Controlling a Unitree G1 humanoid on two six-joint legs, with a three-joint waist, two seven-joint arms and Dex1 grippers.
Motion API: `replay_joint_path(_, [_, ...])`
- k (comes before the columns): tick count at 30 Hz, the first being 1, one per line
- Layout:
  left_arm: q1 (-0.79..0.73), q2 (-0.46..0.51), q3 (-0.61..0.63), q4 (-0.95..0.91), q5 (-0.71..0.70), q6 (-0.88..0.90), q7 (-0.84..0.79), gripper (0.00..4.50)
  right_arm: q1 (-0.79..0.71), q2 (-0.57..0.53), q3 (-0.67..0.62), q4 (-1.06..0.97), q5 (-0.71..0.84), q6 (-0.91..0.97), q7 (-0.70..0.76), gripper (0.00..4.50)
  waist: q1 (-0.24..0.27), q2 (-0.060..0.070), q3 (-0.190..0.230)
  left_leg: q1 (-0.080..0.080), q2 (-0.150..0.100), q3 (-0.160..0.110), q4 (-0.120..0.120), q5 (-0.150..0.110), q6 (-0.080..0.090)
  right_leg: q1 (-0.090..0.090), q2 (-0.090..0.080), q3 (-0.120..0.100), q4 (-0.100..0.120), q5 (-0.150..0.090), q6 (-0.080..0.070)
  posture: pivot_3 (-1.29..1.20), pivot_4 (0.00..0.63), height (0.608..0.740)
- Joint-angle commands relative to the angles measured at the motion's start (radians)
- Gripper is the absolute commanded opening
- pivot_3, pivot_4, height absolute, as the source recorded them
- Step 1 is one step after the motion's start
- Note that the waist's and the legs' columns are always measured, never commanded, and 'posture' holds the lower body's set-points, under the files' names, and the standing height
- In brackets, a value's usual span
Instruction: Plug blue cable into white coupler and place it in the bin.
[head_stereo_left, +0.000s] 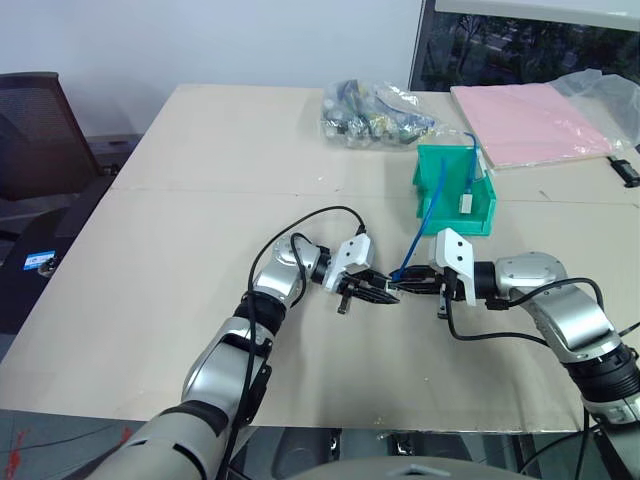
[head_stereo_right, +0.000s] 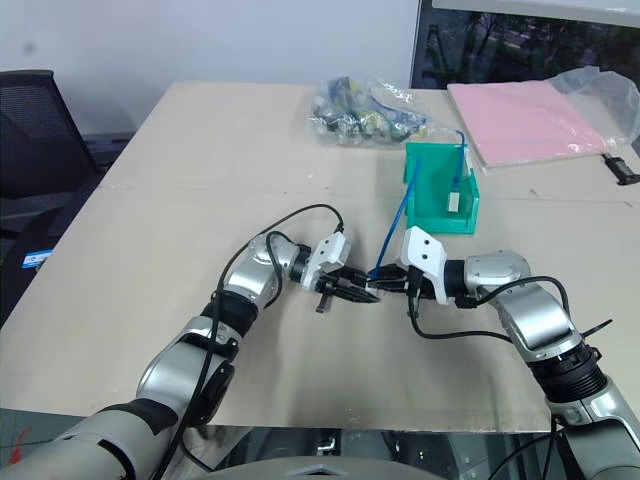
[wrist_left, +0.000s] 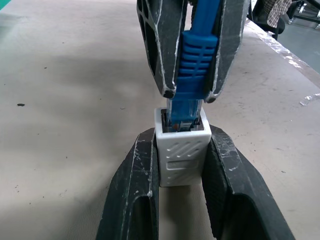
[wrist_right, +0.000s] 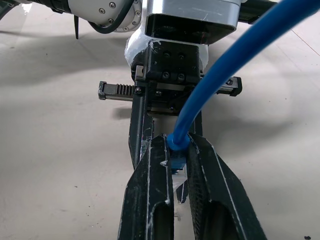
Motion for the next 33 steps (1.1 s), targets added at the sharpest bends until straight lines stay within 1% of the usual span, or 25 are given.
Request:
replay_joint_path(1, [-0.028, -0.049, 0.026, -0.045, -0.064, -0.021, -0.011, 0.6, 0.071, -0.033, 0.144, 0.074, -0.091, 0.042, 0.038, 0.0, 0.0, 0.0, 0.0, 0.0, 0.0, 0.0, 0.0, 0.0, 0.0, 0.0, 0.0, 0.0, 0.0, 0.0, 0.0, 0.0, 0.15, 0.74])
replay_joint_path(2, [-0.027, -0.049, 0.026, -0.044, -0.062, -0.023, -0.01, 0.6, 0.074, -0.017, 0.121, 0.068, -0.065, 0.034, 0.036, 0.0, 0.0, -0.001, -0.001, 0.0, 0.0, 0.0, 0.0, 0.0, 0.0, 0.0, 0.0, 0.0, 0.0, 0.0, 0.0, 0.0, 0.15, 0.74])
replay_joint_path(5, [-0.024, -0.046, 0.028, -0.042, -0.059, -0.027, -0.007, 0.6, 0.05, 0.084, -0.017, 0.018, 0.114, 0.114, -0.006, 0.0, 0.0, -0.002, -0.001, 0.0, 0.0, 0.0, 0.0, 0.0, 0.0, 0.0, 0.0, 0.0, 0.0, 0.0, 0.0, 0.0, 0.15, 0.74])
replay_joint_path(7, [-0.022, -0.044, 0.031, -0.042, -0.057, -0.022, -0.003, 0.6, 0.033, 0.111, -0.074, -0.015, 0.188, 0.149, -0.005, 0.0, 0.0, -0.002, -0.001, -0.001, 0.0, -0.001, 0.0, 0.0, 0.0, 0.0, 0.0, 0.0, 0.0, 0.0, 0.0, 0.0, 0.15, 0.74])
replay_joint_path(9, [-0.019, -0.039, 0.034, -0.047, -0.06, 0.003, -0.01, 0.6, 0.017, 0.129, -0.113, -0.032, 0.229, 0.187, -0.014, 0.0, -0.001, -0.002, -0.001, -0.001, 0.0, -0.001, 0.0, 0.0, 0.0, 0.0, 0.0, 0.001, 0.0, 0.0, 0.0, 0.0, 0.15, 0.74])
replay_joint_path(11, [-0.007, -0.029, 0.037, -0.077, -0.075, 0.023, -0.026, 1.63, 0.004, 0.121, -0.118, -0.033, 0.222, 0.196, -0.012, 0.0, -0.001, -0.002, -0.001, -0.001, 0.0, 0.0, 0.0, 0.0, 0.0, 0.0, -0.001, 0.001, 0.0, 0.0, 0.0, 0.0, 0.15, 0.74])
replay_joint_path(12, [-0.003, -0.026, 0.037, -0.088, -0.079, 0.022, -0.025, 1.91, 0.001, 0.116, -0.116, -0.033, 0.217, 0.198, -0.011, 0.0, -0.001, -0.002, -0.001, -0.001, 0.0, -0.001, 0.0, 0.0, 0.0, 0.0, -0.001, 0.001, 0.001, 0.0, 0.0, 0.0, 0.15, 0.74])
replay_joint_path(13, [0.003, -0.023, 0.045, -0.111, -0.075, 0.01, 0.01, 2.47, -0.005, 0.108, -0.117, -0.028, 0.21, 0.195, -0.007, 0.0, 0.001, -0.002, -0.001, -0.001, 0.0, -0.001, 0.0, 0.0, 0.0, 0.0, -0.001, 0.001, 0.001, 0.0, 0.0, 0.0, 0.15, 0.74])
replay_joint_path(14, [0.011, -0.018, 0.055, -0.15, -0.084, 0.028, 0.036, 2.85, -0.014, 0.105, -0.128, -0.024, 0.218, 0.205, -0.01, 0.0, 0.002, -0.002, 0.0, -0.001, 0.0, -0.002, 0.0, 0.0, 0.0, 0.0, -0.001, 0.001, 0.001, 0.0, 0.0, 0.0, 0.15, 0.74])
replay_joint_path(16, [0.034, 0.006, 0.075, -0.243, -0.102, 0.068, 0.076, 2.85, -0.045, 0.104, -0.165, -0.017, 0.254, 0.248, -0.027, 0.0, -0.002, -0.002, 0.0, -0.001, 0.0, -0.002, 0.0, 0.0, 0.0, 0.0, -0.001, 0.001, 0.001, 0.0, 0.0, 0.0, 0.15, 0.74])
replay_joint_path(20, [0.08, 0.069, 0.113, -0.437, -0.137, 0.21, 0.168, 2.85, -0.117, 0.067, -0.217, 0.002, 0.291, 0.304, -0.034, 0.0, -0.006, -0.002, 0.0, -0.001, 0.0, -0.002, 0.0, 0.0, 0.0, 0.0, -0.003, 0.002, 0.002, 0.0, 0.0, 0.0, 0.15, 0.74])
replay_joint_path(23, [0.114, 0.123, 0.148, -0.586, -0.165, 0.35, 0.256, 2.85, -0.222, 0.037, -0.283, 0.093, 0.313, 0.322, -0.035, 0.0, -0.004, -0.002, 0.0, -0.001, 0.0, -0.003, 0.0, 0.0, 0.0, 0.0, -0.004, 0.001, 0.003, 0.0, 0.0, 0.0, 0.15, 0.74])
replay_joint_path(25, [0.133, 0.153, 0.161, -0.686, -0.171, 0.441, 0.321, 2.85, -0.313, 0.019, -0.309, 0.203, 0.289, 0.307, -0.045, 0.0, -0.004, -0.002, 0.0, -0.001, 0.0, -0.003, 0.0, 0.0, 0.0, 0.0, -0.004, 0.001, 0.003, 0.0, 0.0, 0.0, 0.15, 0.74])
replay_joint_path(28, [0.15, 0.18, 0.155, -0.809, -0.172, 0.547, 0.405, 2.85, -0.423, -0.002, -0.299, 0.366, 0.231, 0.262, -0.034, 0.0, 0.0, -0.002, 0.0, -0.001, -0.001, -0.003, 0.0, 0.0, 0.0, 0.0, -0.004, 0.001, 0.003, 0.0, 0.0, 0.0, 0.15, 0.74])
replay_joint_path(31, [0.156, 0.181, 0.153, -0.927, -0.174, 0.649, 0.506, 2.85, -0.581, 0.003, -0.28, 0.622, 0.154, 0.19, -0.022, 0.0, 0.0, -0.002, 0.0, -0.001, -0.001, -0.002, 0.0, 0.0, 0.0, -0.001, -0.003, 0.002, 0.003, 0.0, 0.0, 0.0, 0.15, 0.74])
replay_joint_path(33, [0.15, 0.168, 0.153, -0.967, -0.173, 0.694, 0.565, 2.85, -0.654, 0.01, -0.265, 0.757, 0.11, 0.158, -0.012, 0.0, -0.001, -0.002, 0.0, -0.001, -0.001, -0.001, -0.001, 0.0, -0.001, -0.001, -0.003, 0.002, 0.002, 0.0, 0.0, 0.0, 0.15, 0.74])
